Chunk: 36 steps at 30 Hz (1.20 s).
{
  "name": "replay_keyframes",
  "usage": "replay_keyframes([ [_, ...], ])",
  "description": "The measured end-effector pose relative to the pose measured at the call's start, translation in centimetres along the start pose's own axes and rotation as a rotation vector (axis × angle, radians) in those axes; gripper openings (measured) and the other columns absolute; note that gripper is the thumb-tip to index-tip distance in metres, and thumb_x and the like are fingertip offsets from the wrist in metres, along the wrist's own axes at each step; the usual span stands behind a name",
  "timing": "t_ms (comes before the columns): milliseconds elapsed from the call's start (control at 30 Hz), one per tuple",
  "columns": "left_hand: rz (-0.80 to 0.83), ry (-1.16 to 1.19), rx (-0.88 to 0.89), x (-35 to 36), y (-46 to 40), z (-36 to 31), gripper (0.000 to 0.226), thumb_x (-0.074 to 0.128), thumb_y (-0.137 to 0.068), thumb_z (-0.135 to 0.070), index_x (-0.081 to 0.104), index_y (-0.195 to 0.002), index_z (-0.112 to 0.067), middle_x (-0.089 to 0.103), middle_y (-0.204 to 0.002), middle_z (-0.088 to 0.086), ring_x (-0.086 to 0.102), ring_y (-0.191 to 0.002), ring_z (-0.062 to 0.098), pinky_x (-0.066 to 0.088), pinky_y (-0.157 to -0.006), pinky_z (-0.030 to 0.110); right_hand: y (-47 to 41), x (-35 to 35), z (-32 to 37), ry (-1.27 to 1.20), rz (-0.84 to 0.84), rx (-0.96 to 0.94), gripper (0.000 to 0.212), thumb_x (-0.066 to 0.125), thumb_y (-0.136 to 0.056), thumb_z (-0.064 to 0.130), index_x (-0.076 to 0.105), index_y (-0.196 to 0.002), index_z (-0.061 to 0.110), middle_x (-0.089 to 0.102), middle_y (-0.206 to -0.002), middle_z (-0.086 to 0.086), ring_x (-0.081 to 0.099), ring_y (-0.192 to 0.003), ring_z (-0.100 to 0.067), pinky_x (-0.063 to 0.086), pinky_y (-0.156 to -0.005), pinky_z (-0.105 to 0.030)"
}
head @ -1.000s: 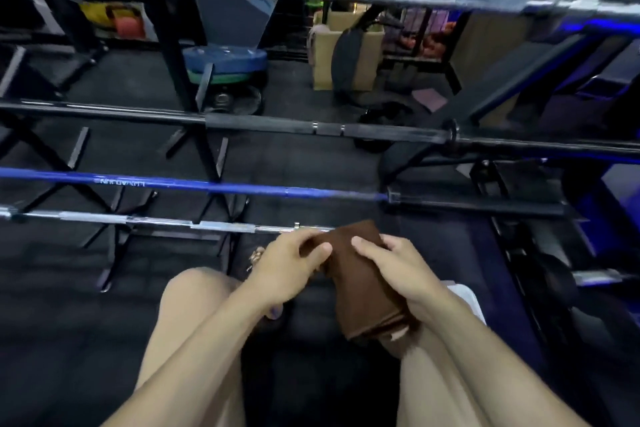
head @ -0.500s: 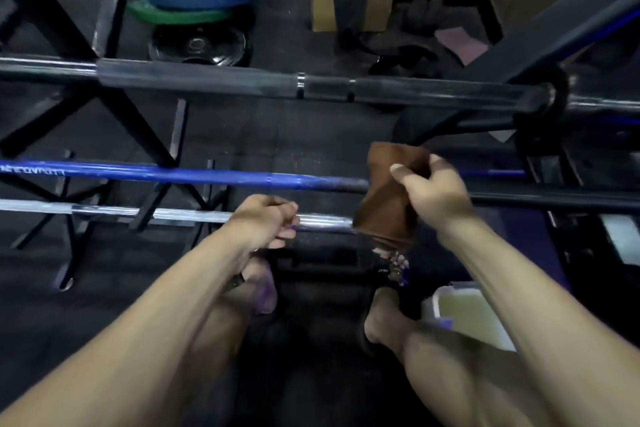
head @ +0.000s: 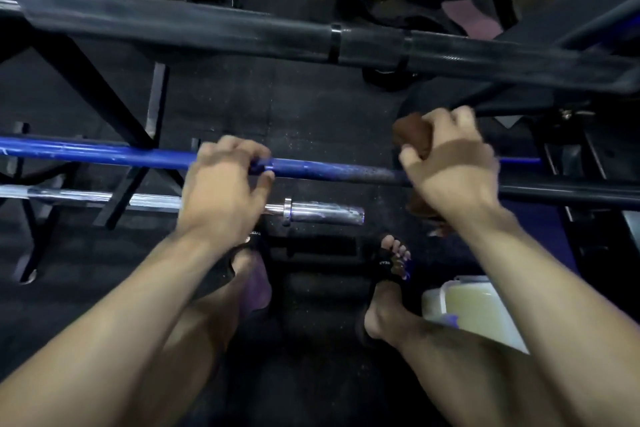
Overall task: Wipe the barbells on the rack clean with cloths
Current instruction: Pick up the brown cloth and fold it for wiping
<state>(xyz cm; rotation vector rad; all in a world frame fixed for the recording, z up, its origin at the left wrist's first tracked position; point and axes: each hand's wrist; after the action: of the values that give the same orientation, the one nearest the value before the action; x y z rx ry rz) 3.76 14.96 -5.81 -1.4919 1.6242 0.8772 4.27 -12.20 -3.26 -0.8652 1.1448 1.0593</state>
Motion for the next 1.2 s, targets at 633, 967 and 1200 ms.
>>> replay_keyframes([
  [633, -0.066, -0.046, -0.011, 0.7, -2.0, 3.7, 0.026, 0.064, -0.097, -0.027, 0.069, -0.123, -0.025, 0.070, -0.112, -0.002, 0.054, -0.111, 0.026, 0.032, -0.105, 0.040, 1.1, 4.0, 5.8, -0.104, 0.184, -0.085, 0.031, 0.050, -0.103, 0.032, 0.051, -0.126, 0.012, 0.046, -0.129, -0.010, 0.058, -0.107, -0.042, 0.046, -0.091, -0.047],
  [967, -0.086, -0.059, -0.004, 1.0, -2.0, 3.5, 0.024, 0.066, -0.096, -0.023, 0.070, -0.119, -0.025, 0.070, -0.109, 0.000, 0.054, -0.108, 0.029, 0.032, -0.102, 0.042, 3.2, 5.1, 10.5, -0.015, 0.146, -0.174, 0.024, 0.050, -0.101, 0.017, 0.041, -0.121, 0.010, 0.036, -0.134, -0.012, 0.062, -0.086, -0.039, 0.029, -0.063, -0.039],
  [1200, -0.071, -0.050, -0.010, 0.6, -2.1, 3.9, 0.024, 0.065, -0.097, -0.030, 0.070, -0.121, -0.029, 0.069, -0.110, -0.003, 0.053, -0.111, 0.027, 0.027, -0.105, 0.040, 1.3, 3.0, 4.3, -0.014, 0.091, -0.066, 0.029, 0.057, -0.093, 0.033, 0.049, -0.118, 0.019, 0.046, -0.123, -0.007, 0.060, -0.098, -0.042, 0.046, -0.081, -0.046],
])
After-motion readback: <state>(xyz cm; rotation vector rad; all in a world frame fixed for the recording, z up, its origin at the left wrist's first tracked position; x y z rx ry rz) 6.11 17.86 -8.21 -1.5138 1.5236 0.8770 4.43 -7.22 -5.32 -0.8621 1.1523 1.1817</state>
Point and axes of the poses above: each hand's wrist, its own y-axis away from the middle knuckle, its own x-axis out of the palm, z = x × y
